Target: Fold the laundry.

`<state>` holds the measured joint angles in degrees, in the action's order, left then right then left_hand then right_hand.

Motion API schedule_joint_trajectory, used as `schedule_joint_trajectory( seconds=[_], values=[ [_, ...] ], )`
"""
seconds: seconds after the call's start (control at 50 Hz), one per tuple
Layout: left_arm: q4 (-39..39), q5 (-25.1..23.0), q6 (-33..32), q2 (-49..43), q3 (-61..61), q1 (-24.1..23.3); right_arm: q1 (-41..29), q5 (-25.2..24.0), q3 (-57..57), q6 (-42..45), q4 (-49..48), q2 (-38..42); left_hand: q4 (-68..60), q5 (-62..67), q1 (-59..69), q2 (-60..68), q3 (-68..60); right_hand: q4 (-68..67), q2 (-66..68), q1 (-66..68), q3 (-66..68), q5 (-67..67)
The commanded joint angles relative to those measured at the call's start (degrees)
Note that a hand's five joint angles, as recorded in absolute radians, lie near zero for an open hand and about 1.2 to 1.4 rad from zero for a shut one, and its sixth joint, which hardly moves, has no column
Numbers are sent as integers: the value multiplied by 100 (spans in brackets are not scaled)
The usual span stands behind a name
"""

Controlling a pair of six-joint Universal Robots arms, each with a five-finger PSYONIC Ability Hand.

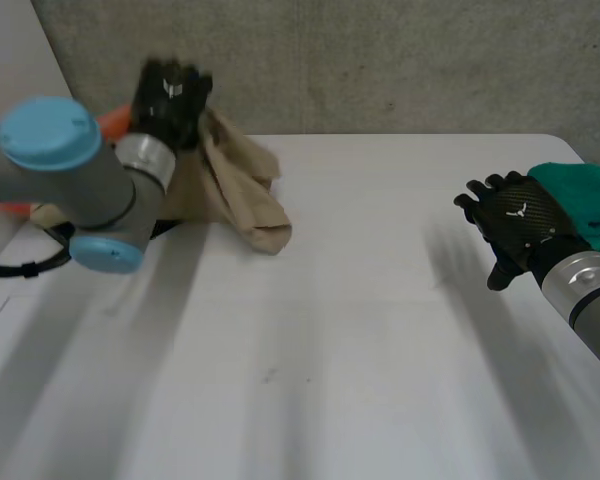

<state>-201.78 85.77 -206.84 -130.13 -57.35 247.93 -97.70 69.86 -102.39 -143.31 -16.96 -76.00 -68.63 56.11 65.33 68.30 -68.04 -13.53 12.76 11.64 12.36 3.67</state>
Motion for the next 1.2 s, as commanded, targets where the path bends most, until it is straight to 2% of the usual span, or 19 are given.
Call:
schedule_joint_trajectory(
  seconds=[0.02, 0.08, 0.32, 0.42, 0.5, 0.7, 0.72, 0.74, 0.78, 0.88, 0.9, 0.94, 1.02, 1.12, 1.2],
  values=[
    [-45, -34, 777, 1831, -417, -385, 6, 10, 17, -4, 0, -2, -1137, 1389, 1467, 1170, -1196, 353, -276, -164, -236, -367],
    [-36, -34, 777, 2009, -408, -473, 14, 10, 9, -13, 9, -2, -1137, 1389, 1467, 1170, -1196, 353, -276, -164, -236, -367],
    [420, -34, 812, 2062, -724, -1518, 251, 27, 35, -48, 9, -187, -1137, 1389, 1467, 1170, -1196, 353, -276, -164, -236, -367],
    [491, -34, 812, 1852, -1259, -2160, 383, 36, 79, -66, 9, -266, -1137, 1389, 1467, 1170, -1196, 353, -276, -164, -236, -367],
    [491, 9, 803, 1396, -1392, -2398, 392, 36, 105, -66, 17, -301, -1137, 1389, 1467, 1170, -1196, 353, -276, -164, -236, -367],
    [517, -16, 865, 1078, -1234, -2486, 383, 45, 105, -66, 26, -292, -1137, 1389, 1467, 1170, -1196, 353, -276, -164, -236, -367],
    [526, -43, 856, 1060, -1269, -2495, 383, 45, 123, -66, 26, -292, -224, 475, 553, 256, -282, 353, -276, -164, -236, -367],
    [517, -52, 830, 1051, -1278, -2504, 383, 45, 123, -66, 26, -292, 1417, -1166, -1088, -1385, 1359, 353, -276, -164, -236, -367],
    [543, 18, 794, 1007, -1261, -2460, 383, 45, 140, -74, 35, -292, 5863, -5611, -5533, -5830, 5804, 353, -276, -164, -236, -367],
    [570, 308, 821, 1042, -1296, -2425, 383, 98, 210, -92, 228, -327, 5863, -5611, -5533, -5830, 5804, 353, -276, -164, -236, -367],
    [622, 552, 803, 1077, -1339, -2399, 383, 98, 245, -92, 307, -362, 5863, -5611, -5533, -5830, 5804, 353, -276, -164, -236, -367],
    [701, 730, 803, 1156, -1410, -2363, 383, 89, 386, -83, 658, -503, 5863, -5611, -5533, -5830, 5804, 353, -276, -164, -236, -367],
    [1061, 1090, 891, 1717, -1778, -1996, 383, 19, 746, -48, 1562, -688, 5863, -5611, -5533, -5830, 5804, 353, -276, -164, -236, -367],
    [1203, 1091, 988, 2149, -2385, -1713, 392, -227, 1265, -83, 2775, -741, 5825, -5574, -5495, -5792, 5766, 353, -276, -164, -236, -367],
    [1247, 1091, 1137, 2316, -2798, -1520, 383, -666, 1634, -83, 3550, -758, 5707, -5456, -5377, -5674, 5648, 353, -276, -164, -236, -367]
  ],
)
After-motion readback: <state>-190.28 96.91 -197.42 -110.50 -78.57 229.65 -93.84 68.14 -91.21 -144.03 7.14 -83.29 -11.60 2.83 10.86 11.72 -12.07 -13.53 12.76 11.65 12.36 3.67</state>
